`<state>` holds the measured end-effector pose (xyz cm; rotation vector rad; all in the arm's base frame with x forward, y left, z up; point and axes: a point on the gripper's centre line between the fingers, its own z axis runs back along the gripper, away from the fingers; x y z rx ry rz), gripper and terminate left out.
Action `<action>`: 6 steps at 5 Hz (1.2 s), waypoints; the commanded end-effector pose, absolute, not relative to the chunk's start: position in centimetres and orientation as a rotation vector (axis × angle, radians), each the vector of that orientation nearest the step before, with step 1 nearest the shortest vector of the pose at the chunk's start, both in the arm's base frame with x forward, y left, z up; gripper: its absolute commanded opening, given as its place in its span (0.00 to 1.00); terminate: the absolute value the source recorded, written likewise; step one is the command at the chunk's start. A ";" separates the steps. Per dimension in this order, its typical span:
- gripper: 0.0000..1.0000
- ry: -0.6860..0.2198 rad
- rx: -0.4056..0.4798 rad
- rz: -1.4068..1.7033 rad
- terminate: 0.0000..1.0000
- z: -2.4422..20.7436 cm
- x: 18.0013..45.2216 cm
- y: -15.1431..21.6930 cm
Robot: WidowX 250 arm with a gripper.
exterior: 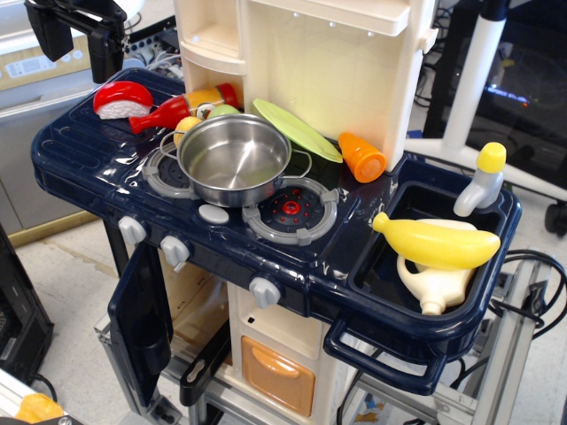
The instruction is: Put banana in pot or pan
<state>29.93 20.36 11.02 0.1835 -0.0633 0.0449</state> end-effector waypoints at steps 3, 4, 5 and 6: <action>1.00 0.044 0.151 0.492 0.00 15.1 28.9 12.1; 1.00 0.054 0.085 0.741 0.00 16.7 28.7 7.7; 1.00 0.030 0.018 0.990 0.00 17.6 29.1 3.1; 1.00 0.052 -0.058 1.238 0.00 17.9 30.3 -0.2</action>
